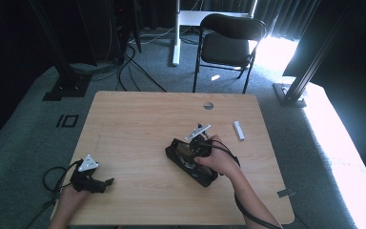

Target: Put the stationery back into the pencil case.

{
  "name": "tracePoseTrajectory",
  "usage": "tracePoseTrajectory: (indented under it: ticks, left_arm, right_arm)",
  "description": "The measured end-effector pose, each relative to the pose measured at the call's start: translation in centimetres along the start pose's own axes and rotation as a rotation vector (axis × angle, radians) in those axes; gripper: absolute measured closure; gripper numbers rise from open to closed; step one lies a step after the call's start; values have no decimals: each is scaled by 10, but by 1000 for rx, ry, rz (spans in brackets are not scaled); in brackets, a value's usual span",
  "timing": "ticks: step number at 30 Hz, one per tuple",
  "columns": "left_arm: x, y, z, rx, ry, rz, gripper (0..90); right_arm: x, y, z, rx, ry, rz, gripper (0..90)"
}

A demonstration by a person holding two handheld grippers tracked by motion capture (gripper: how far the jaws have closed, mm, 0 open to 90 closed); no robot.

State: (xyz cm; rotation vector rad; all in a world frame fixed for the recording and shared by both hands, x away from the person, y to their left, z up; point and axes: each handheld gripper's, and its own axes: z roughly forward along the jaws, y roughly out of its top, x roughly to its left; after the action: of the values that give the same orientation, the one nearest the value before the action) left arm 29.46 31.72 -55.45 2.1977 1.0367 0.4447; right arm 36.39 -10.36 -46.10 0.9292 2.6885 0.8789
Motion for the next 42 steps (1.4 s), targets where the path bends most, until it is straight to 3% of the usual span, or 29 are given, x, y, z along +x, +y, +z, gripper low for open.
tracePoseTrajectory:
  ticks: [7,11,23,42]
  left_arm:
    - [0,0,0,1,1,1,6]
    - [0,0,0,2,0,0,7]
    - [0,0,0,1,0,0,7]
    - [0,0,0,1,0,0,6]
  right_arm:
    - [-8,-1,-21,-76,6,28,482]
    - [-15,-3,-32,-115,5,68,482]
    - [-51,-22,-46,-158,-119,152,457]
    - [-118,-54,-46,-131,-286,310,334]
